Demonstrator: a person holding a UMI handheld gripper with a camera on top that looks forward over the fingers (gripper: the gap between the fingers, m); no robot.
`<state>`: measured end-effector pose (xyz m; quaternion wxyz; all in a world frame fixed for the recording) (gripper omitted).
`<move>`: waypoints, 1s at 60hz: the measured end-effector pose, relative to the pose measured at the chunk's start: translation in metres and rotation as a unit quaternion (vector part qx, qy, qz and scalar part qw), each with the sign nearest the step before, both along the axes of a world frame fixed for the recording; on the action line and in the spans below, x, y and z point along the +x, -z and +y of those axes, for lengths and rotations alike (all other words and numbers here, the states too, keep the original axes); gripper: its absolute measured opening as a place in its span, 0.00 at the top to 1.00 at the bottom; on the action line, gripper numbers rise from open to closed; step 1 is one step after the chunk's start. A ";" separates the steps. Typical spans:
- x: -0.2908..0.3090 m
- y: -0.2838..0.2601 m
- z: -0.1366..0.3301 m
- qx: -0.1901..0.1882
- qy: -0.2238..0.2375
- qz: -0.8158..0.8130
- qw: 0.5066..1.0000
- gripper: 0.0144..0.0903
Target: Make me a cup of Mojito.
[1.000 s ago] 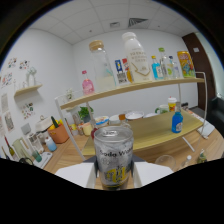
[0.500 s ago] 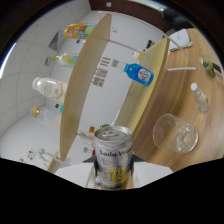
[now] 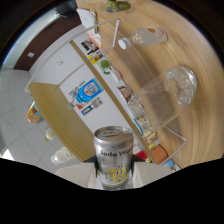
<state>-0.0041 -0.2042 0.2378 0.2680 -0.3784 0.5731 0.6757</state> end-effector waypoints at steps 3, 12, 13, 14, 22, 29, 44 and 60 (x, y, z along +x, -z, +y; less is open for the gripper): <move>0.003 -0.001 0.000 -0.002 0.003 0.021 1.000 0.51; -0.001 -0.002 -0.001 -0.006 -0.009 -0.029 1.000 0.52; -0.002 -0.003 -0.001 -0.006 -0.010 -0.043 0.999 0.52; -0.003 -0.003 -0.002 -0.006 -0.011 -0.058 0.998 0.52; -0.010 -0.013 -0.005 0.002 -0.020 -0.222 0.975 0.51; -0.015 -0.023 -0.003 0.021 -0.016 -0.449 0.893 0.51; -0.043 -0.019 0.005 0.075 0.007 -0.782 0.619 0.51; -0.081 0.067 0.017 0.085 -0.042 -0.857 0.507 0.52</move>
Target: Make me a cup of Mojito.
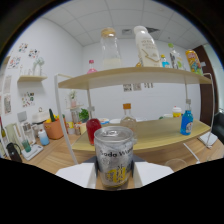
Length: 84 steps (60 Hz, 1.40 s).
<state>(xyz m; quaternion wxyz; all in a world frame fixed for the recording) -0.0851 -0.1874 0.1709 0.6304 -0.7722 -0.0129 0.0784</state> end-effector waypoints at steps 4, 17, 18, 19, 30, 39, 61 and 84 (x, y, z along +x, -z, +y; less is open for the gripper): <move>-0.006 0.020 0.002 -0.013 -0.006 -0.010 1.000 0.51; -0.016 0.076 0.006 -0.051 -0.017 -0.024 0.998 0.52; -0.016 0.079 0.006 -0.053 -0.017 -0.024 0.998 0.51; -0.016 0.081 0.007 -0.055 -0.016 -0.024 0.998 0.52; -0.015 0.089 0.005 -0.056 -0.011 -0.024 0.998 0.50; -0.016 0.091 -0.005 -0.054 -0.013 -0.025 0.998 0.48; -0.009 0.065 -0.051 -0.107 0.000 -0.035 0.994 0.07; 0.045 0.020 -0.150 -0.152 0.044 -0.058 0.986 0.06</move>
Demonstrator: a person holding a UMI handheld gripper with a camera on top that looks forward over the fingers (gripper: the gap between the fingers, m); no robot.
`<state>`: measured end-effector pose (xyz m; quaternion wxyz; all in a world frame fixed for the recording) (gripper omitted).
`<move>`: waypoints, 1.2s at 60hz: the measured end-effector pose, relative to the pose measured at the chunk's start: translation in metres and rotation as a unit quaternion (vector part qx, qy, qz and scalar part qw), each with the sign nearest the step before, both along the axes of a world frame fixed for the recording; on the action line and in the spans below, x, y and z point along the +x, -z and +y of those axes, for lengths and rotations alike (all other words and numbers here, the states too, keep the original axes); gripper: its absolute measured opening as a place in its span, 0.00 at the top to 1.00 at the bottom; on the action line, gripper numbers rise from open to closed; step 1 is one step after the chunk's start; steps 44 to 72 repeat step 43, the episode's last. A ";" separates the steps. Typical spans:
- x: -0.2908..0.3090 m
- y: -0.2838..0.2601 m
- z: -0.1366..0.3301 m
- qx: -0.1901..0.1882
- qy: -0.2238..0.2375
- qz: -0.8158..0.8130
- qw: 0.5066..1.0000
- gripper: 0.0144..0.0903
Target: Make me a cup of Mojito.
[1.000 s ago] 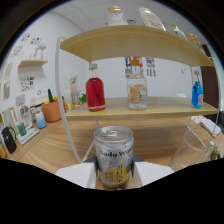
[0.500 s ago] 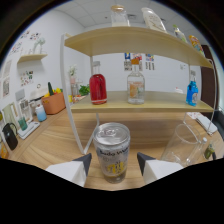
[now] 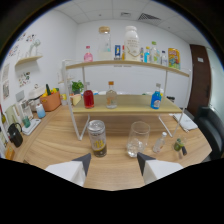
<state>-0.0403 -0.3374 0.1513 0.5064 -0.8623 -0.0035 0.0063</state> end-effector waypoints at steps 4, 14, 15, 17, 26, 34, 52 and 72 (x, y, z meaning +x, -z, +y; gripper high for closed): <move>0.014 -0.001 -0.012 -0.007 0.008 -0.004 1.000 0.05; 0.048 -0.003 -0.032 -0.019 0.017 -0.020 0.999 0.06; 0.049 -0.003 -0.034 -0.020 0.017 -0.020 0.999 0.06; 0.054 -0.002 -0.036 -0.023 0.019 -0.019 0.999 0.06; 0.067 0.003 -0.047 -0.039 0.019 -0.007 0.999 0.06; 0.076 -0.001 -0.046 -0.033 0.015 -0.007 0.999 0.06; 0.082 -0.003 -0.046 -0.030 0.009 -0.012 0.999 0.05; 0.082 -0.003 -0.046 -0.030 0.009 -0.012 0.999 0.05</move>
